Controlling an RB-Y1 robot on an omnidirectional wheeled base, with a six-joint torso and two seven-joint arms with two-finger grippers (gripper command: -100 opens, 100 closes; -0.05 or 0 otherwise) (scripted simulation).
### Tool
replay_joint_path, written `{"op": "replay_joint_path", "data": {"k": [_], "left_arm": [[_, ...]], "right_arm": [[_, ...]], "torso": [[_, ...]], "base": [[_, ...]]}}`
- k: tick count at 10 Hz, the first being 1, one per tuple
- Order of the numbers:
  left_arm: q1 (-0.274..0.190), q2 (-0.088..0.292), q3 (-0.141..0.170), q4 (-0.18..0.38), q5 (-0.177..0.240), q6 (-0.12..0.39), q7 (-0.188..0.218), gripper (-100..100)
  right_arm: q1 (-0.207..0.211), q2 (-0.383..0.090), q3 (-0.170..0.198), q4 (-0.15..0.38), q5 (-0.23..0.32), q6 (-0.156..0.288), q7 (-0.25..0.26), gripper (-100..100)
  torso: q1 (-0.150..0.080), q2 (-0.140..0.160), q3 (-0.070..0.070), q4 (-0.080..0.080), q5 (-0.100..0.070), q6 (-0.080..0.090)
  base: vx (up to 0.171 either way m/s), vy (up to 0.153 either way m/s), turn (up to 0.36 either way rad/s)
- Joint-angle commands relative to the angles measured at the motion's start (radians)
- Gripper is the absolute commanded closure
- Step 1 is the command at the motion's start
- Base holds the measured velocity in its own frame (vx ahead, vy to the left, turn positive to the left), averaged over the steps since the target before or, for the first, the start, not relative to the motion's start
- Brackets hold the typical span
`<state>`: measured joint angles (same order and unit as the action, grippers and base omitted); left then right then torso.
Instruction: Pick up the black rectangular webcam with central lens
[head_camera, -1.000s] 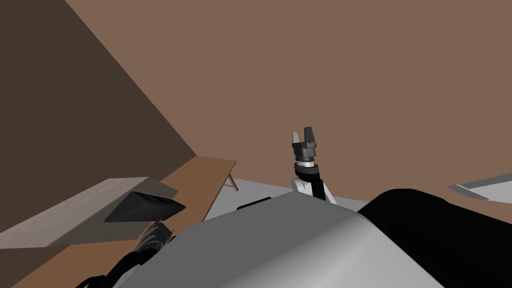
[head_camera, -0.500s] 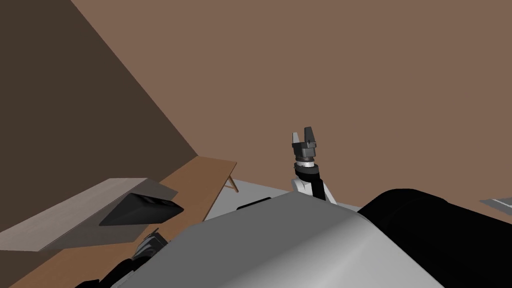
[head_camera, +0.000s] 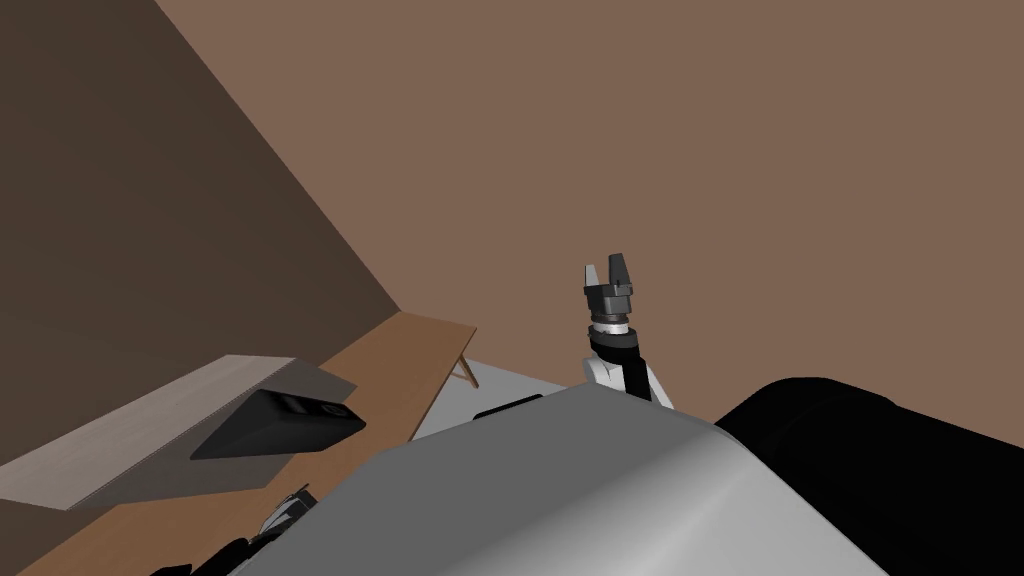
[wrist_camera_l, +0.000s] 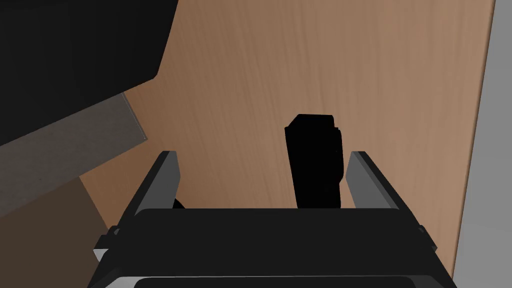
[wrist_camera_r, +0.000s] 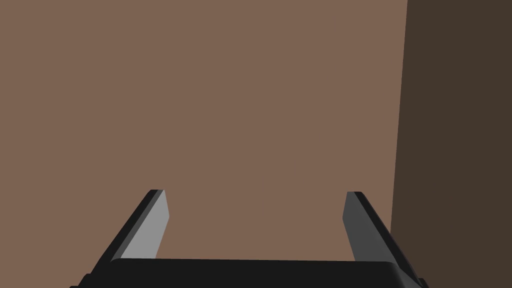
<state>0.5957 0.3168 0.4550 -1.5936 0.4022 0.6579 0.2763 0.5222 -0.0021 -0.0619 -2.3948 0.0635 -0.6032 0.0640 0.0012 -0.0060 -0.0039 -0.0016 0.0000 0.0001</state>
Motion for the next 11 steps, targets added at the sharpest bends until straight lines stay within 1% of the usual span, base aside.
{"op": "replay_joint_path", "data": {"k": [1,4,6,9,10,11], "left_arm": [[0.001,0.019,0.004,0.027,0.032,0.013,-0.005,-100],[-0.008,0.040,0.020,0.080,0.090,0.089,-0.007,-100],[-0.015,0.051,0.026,0.110,0.123,0.128,-0.009,-100],[-0.023,0.061,0.028,0.148,0.164,0.173,-0.013,-100],[-0.018,0.057,0.028,0.134,0.154,0.163,-0.011,-100],[-0.018,0.057,0.028,0.137,0.155,0.165,-0.012,0]], "right_arm": [[0.000,0.000,0.000,0.000,0.000,0.000,0.000,0],[0.000,0.000,0.000,0.000,0.000,0.000,0.000,0],[0.000,0.000,0.000,0.000,0.000,0.000,0.000,0],[0.000,0.000,0.000,0.000,0.000,0.000,0.000,0],[0.000,0.000,0.000,0.000,0.000,0.000,0.000,0],[0.000,0.000,0.000,0.000,0.000,0.000,0.000,0]], "torso": [[0.000,0.000,0.000,0.000,0.000,0.000],[0.003,0.001,0.000,0.000,0.000,0.000],[0.003,0.001,0.000,0.000,0.001,0.000],[0.003,0.003,0.002,0.001,0.001,0.000],[0.003,0.004,0.002,0.001,0.001,0.000],[0.002,0.005,0.003,0.001,0.000,0.001]], "base": [[0.068,-0.003,0.050],[0.083,0.022,0.095],[0.074,0.024,0.091],[0.044,0.026,0.074],[0.018,0.010,0.014],[0.000,0.000,0.000]]}}
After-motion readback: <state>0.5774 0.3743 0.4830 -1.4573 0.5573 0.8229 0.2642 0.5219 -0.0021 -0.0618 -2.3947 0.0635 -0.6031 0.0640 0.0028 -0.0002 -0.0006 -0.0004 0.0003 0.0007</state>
